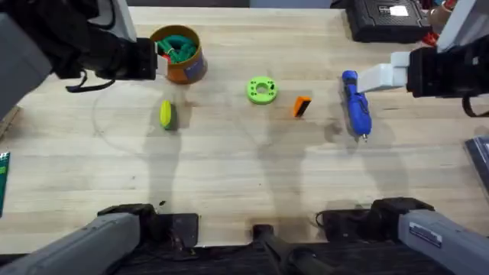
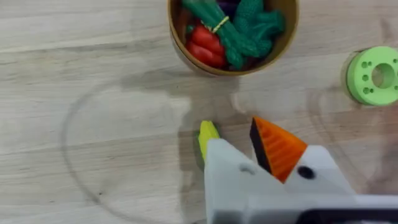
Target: Pick up the gripper from the table and insert it into the empty holder that is missing its gripper. Then pick up a screw, insert it into the mounting hole, and use the screwdriver to tighten it. Finally, clean up the table by picking up the vegetable and placing it into the bucket.
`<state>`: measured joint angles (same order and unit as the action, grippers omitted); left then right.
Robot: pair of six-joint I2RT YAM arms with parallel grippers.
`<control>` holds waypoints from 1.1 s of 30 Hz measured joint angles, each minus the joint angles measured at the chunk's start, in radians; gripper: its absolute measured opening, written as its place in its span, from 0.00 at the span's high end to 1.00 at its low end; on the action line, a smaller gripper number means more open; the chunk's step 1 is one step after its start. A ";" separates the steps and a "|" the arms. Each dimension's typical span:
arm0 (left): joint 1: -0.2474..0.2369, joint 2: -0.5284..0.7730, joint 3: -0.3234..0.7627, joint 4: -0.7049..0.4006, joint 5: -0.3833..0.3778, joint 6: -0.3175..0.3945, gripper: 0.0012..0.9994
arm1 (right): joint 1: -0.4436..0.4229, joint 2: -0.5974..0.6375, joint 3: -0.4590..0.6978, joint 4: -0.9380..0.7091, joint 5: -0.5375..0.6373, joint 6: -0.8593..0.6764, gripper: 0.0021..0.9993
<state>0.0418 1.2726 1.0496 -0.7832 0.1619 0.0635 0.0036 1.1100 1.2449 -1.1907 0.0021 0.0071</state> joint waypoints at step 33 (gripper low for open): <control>0.000 -0.090 0.000 -0.040 -0.032 0.015 0.15 | 0.000 0.000 0.000 0.004 0.000 0.000 0.01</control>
<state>0.0418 1.1824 1.0496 -0.8230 0.1301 0.0781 0.0036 1.1101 1.2449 -1.1862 0.0021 0.0071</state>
